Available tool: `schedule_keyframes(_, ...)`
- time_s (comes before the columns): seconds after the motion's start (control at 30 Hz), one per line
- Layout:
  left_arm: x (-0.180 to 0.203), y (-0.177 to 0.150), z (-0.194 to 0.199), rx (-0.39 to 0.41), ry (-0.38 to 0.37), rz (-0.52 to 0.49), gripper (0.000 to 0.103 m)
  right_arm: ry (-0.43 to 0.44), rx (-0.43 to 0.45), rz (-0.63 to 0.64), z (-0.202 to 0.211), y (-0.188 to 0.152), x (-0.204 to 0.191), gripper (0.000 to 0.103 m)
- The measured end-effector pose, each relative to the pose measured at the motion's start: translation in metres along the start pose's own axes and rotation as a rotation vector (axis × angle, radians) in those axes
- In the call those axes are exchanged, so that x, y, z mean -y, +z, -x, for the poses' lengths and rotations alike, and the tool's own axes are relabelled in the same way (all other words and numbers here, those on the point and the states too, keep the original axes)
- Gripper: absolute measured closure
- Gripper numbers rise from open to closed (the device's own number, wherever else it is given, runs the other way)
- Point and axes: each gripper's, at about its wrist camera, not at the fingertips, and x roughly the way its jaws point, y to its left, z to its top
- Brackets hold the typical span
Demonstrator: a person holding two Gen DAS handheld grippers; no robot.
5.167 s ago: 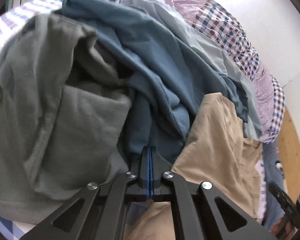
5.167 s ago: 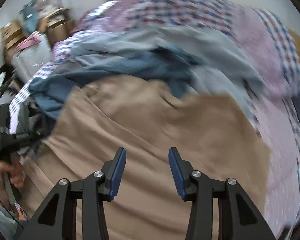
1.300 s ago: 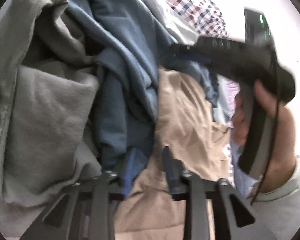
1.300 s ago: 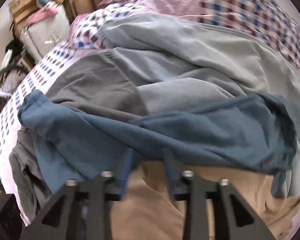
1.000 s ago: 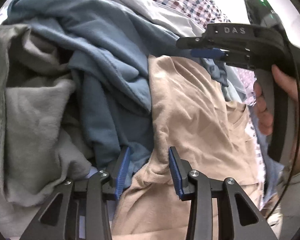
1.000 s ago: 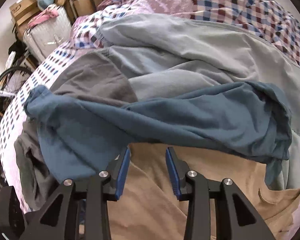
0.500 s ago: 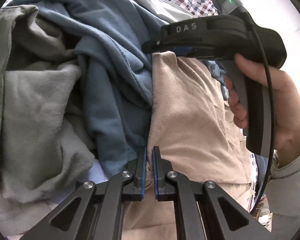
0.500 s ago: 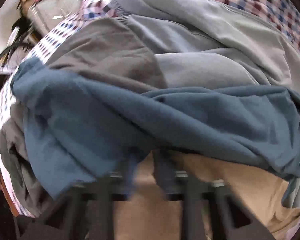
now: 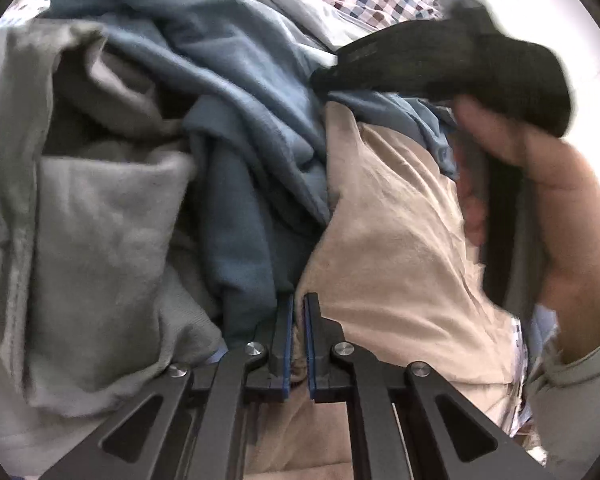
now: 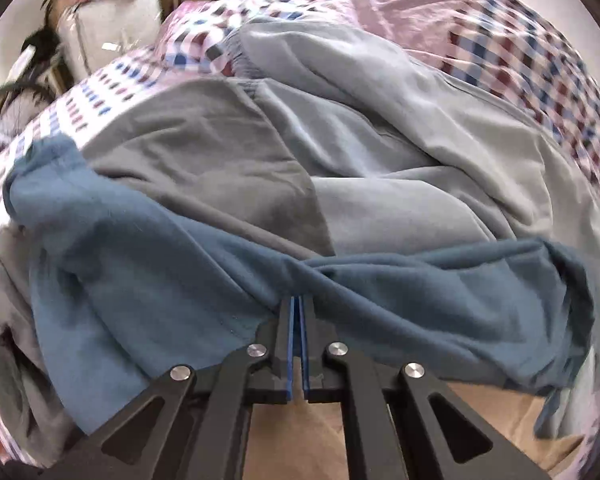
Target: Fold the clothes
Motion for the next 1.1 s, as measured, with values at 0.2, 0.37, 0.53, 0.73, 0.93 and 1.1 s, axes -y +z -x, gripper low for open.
schedule_keyframes(0.2,0.003,0.002,0.009,0.039,0.041,-0.001,0.092,0.071,0.235,-0.099,0.107,-0.028,0.041,0.053)
schedule_keyframes(0.37,-0.013,0.014,0.044,0.162,0.066,0.044,0.069,0.049,0.401,-0.249,0.222,-0.111,0.111,0.027)
schedule_keyframes(0.53,-0.016,0.021,0.054,0.249,0.034,0.111,0.062,-0.121,0.494,-0.463,0.310,-0.240,0.187,0.024)
schedule_keyframes(0.73,-0.016,0.018,0.062,0.301,0.038,0.113,0.059,-0.211,0.539,-0.734,0.339,-0.393,0.220,0.024)
schedule_keyframes(0.93,-0.007,-0.001,0.070,0.334,0.086,0.051,0.052,-0.237,0.503,-0.902,0.304,-0.467,0.229,0.023)
schedule_keyframes(1.1,0.000,-0.025,0.078,0.343,0.123,-0.020,0.048,-0.173,0.475,-0.974,0.287,-0.485,0.240,0.023)
